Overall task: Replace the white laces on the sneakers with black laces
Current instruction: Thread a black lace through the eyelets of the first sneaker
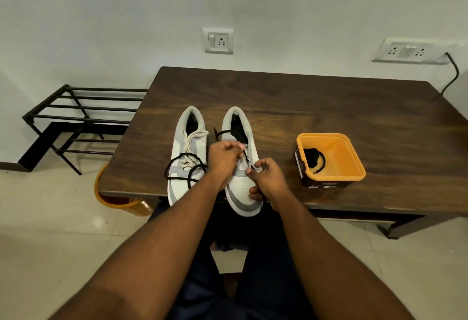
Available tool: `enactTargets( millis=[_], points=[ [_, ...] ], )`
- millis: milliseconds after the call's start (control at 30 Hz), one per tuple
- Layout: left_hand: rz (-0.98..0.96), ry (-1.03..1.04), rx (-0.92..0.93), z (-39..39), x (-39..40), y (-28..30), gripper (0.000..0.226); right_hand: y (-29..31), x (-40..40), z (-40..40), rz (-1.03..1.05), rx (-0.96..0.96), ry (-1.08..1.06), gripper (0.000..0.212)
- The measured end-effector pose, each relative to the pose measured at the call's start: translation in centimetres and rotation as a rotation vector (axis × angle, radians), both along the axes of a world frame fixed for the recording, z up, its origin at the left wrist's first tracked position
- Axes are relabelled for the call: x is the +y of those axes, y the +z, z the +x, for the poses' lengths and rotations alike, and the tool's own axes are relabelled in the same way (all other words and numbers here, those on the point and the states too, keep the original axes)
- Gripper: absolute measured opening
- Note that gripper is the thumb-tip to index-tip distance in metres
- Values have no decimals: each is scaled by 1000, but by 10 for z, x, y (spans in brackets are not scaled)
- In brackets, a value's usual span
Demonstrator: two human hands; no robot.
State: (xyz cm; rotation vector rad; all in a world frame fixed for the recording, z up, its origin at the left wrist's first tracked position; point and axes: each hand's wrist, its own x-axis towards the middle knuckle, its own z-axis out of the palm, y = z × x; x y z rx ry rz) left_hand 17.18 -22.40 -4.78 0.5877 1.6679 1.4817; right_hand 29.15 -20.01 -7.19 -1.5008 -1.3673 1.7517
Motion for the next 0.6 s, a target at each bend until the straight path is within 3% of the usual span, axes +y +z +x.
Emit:
enactTargets(
  millis=[200, 333, 400, 500, 600],
  points=[
    [162, 83, 135, -18, 34, 53, 17, -7, -2, -3, 109, -68, -44, 30],
    [329, 262, 105, -45, 74, 111, 16, -10, -1, -3, 127, -88, -2, 30],
    [337, 204, 182, -63, 94, 141, 18, -12, -1, -3, 134, -95, -3, 29],
    [194, -3, 446, -84, 110, 154, 21, -11, -1, -5, 123, -113, -17, 29],
    [-279, -362, 811, -89, 99, 132, 66, -9, -1, -5, 118, -122, -12, 30]
  ],
)
